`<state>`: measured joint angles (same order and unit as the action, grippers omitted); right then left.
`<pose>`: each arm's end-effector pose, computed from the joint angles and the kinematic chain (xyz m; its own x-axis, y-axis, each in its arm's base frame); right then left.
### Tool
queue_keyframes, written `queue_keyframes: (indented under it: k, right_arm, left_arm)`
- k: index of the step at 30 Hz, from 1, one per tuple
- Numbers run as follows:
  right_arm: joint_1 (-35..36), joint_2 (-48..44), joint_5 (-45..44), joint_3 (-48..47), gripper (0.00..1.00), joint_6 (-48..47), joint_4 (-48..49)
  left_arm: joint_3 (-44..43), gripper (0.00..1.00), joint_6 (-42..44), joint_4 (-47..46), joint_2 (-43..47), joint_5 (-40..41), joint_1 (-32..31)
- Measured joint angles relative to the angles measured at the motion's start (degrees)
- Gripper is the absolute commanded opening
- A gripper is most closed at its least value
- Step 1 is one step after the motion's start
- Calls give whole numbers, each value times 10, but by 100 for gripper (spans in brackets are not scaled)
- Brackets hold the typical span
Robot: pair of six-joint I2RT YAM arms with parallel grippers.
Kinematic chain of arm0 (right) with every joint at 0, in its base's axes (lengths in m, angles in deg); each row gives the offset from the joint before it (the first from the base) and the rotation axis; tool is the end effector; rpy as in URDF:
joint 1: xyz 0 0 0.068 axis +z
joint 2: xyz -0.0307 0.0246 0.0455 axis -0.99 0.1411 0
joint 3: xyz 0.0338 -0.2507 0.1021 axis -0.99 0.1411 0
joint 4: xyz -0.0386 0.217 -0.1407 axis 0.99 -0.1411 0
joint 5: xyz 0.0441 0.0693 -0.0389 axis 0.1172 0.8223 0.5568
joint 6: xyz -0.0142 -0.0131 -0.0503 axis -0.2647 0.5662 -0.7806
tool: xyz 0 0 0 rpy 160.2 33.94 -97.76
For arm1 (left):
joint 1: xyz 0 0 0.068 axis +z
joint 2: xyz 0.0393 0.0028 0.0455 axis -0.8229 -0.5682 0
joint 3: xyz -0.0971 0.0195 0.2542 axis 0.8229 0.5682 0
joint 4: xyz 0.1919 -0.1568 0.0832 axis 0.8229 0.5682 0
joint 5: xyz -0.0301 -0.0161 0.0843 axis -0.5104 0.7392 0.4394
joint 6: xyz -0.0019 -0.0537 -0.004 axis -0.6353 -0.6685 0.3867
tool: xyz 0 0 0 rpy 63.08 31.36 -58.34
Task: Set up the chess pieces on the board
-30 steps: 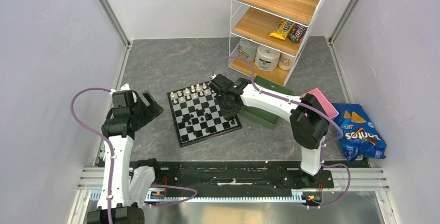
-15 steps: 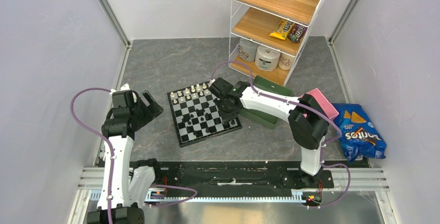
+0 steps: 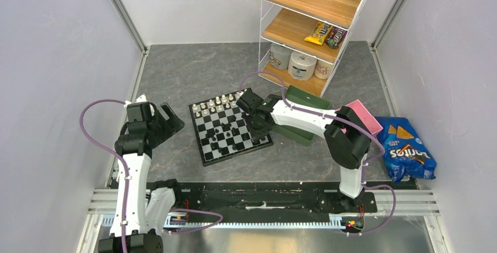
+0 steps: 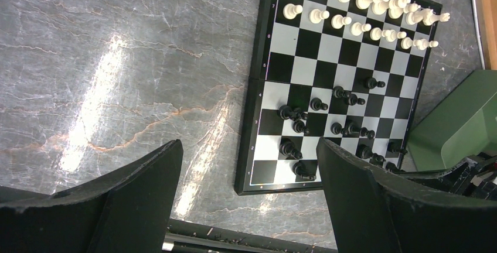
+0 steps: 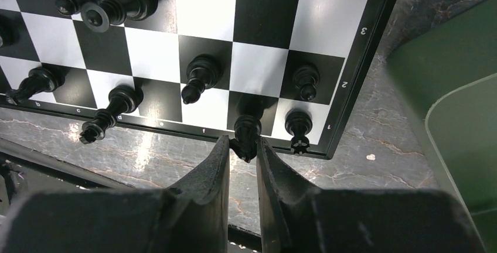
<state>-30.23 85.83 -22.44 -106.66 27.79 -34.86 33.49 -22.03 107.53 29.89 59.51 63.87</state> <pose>0.2413 0.3026 0.2036 -0.8753 -0.3634 -0.3191 -0.4179 0.9004 0.1207 0.1476 0.0190 0.2862 -0.5997 -0.5613 -0.5704 -0.4182 0.8275 -0.3747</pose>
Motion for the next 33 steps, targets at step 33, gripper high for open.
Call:
queue_keyframes:
  k: [33]
  right_arm:
    - [0, -21, 0, -65, 50, -15, 10]
  left_arm:
    - [3, 91, -1, 0, 4, 0, 0]
